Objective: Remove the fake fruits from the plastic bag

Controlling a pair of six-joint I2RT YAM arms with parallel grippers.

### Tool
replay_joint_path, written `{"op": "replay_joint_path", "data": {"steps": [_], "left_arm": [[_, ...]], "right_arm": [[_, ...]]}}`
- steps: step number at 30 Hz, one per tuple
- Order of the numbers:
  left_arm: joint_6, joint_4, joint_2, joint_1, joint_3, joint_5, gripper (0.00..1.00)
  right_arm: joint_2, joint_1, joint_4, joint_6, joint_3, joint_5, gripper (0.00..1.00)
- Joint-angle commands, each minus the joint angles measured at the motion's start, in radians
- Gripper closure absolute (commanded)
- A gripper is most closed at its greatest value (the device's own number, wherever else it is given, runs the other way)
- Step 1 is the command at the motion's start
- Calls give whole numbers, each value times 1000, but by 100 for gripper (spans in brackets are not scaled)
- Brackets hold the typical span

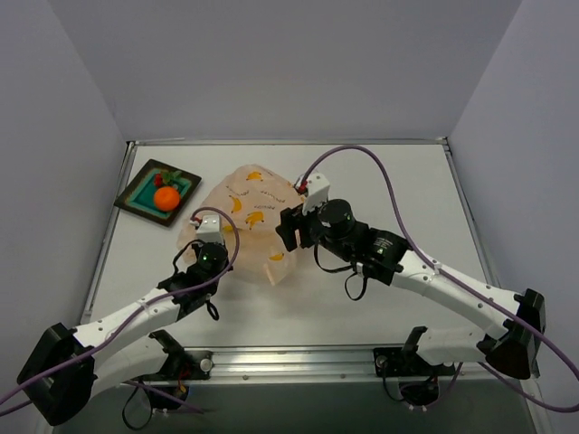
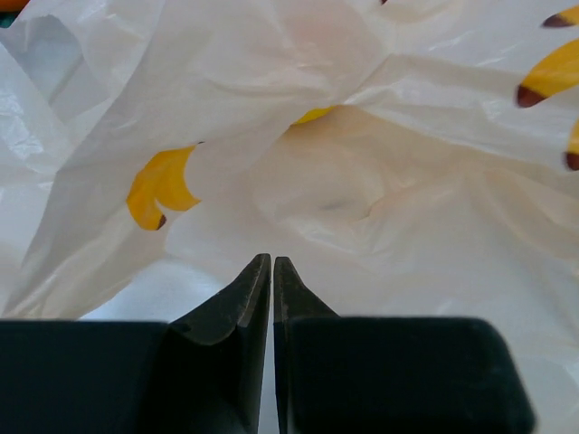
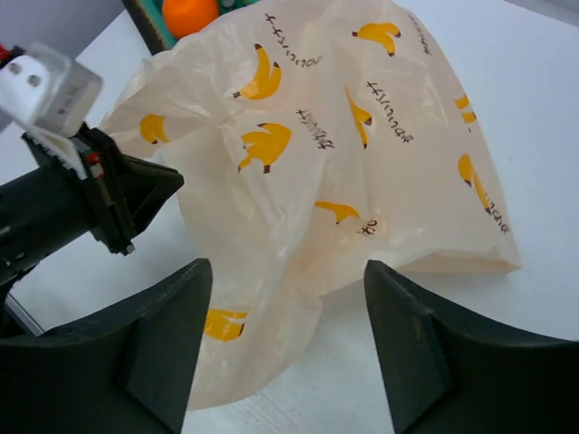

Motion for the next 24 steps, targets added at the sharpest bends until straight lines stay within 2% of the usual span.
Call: {"op": "replay_joint_path", "data": {"steps": [1,2,4,5,6,8,9,10,13,14,16,20,24], "left_arm": [[-6,0,13,23,46,11,95],[-7,-5,19,30,53,8,95],[-20,-10,19,59,68,-9,95],[-29,-8,13,72,70,-9,95],[-50,3,8,85,67,-3,95],[-69,18,-19,131,54,52,95],[-93,27,-31,141,50,66,95],[-109,24,-50,148,48,81,95],[-150,4,-152,155,42,144,95],[-161,-11,-210,156,45,173,95],[-184,-83,-267,158,71,196,94],[-192,-340,-442,159,151,166,94],[-201,-551,-554,164,240,88,94]], "right_arm": [[65,28,-94,-183,124,-3,40],[88,36,-102,-218,150,-12,46],[171,50,-105,-307,216,-54,50],[198,50,-103,-384,239,-74,68],[262,41,-106,-407,265,-85,74],[326,27,-109,-436,353,-101,82],[381,7,-109,-468,377,-129,82],[406,-4,-111,-476,400,-204,80],[478,-13,-109,-513,476,-264,63],[493,-16,-109,-521,508,-278,51],[547,-16,-118,-547,542,-324,36],[642,-7,-140,-571,624,-350,22],[748,53,-191,-633,712,-274,17]]}}
